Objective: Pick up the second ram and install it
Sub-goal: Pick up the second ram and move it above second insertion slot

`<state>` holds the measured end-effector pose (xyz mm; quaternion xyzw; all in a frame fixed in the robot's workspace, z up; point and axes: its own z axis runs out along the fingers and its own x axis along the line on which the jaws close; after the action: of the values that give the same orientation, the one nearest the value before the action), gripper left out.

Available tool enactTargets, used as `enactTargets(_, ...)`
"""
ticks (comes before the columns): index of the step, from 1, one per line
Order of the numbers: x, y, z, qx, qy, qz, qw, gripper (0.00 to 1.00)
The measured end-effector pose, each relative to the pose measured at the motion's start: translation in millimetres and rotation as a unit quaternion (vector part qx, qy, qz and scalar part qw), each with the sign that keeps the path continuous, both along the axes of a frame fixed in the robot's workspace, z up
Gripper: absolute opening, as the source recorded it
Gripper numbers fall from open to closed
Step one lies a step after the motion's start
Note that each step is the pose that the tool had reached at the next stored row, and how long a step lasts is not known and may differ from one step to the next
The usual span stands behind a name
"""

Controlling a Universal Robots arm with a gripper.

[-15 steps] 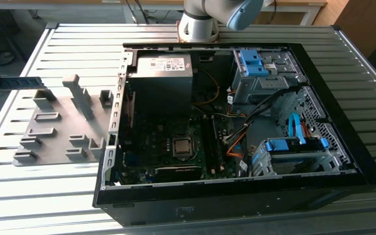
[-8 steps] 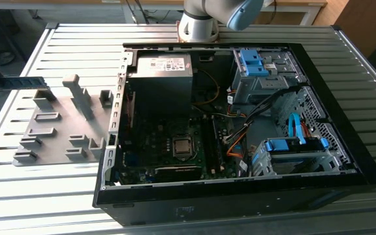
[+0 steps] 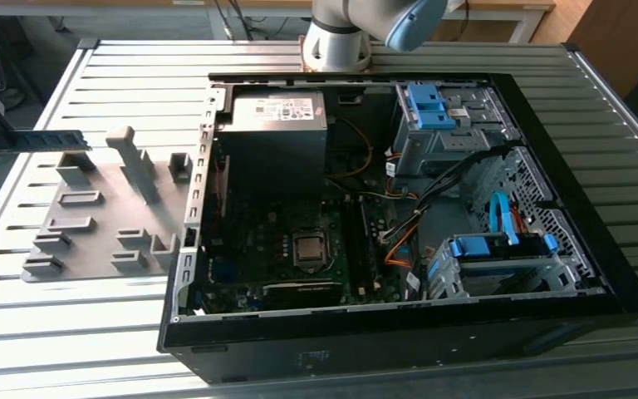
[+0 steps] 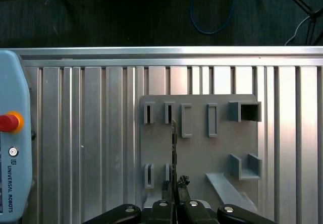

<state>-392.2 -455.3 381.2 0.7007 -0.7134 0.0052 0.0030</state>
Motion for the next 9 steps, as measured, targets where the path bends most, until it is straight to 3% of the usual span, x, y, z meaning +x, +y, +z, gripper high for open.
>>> enactTargets(9,8.2,0.0,0.0,0.0,0.0,0.0,1.0,0.14)
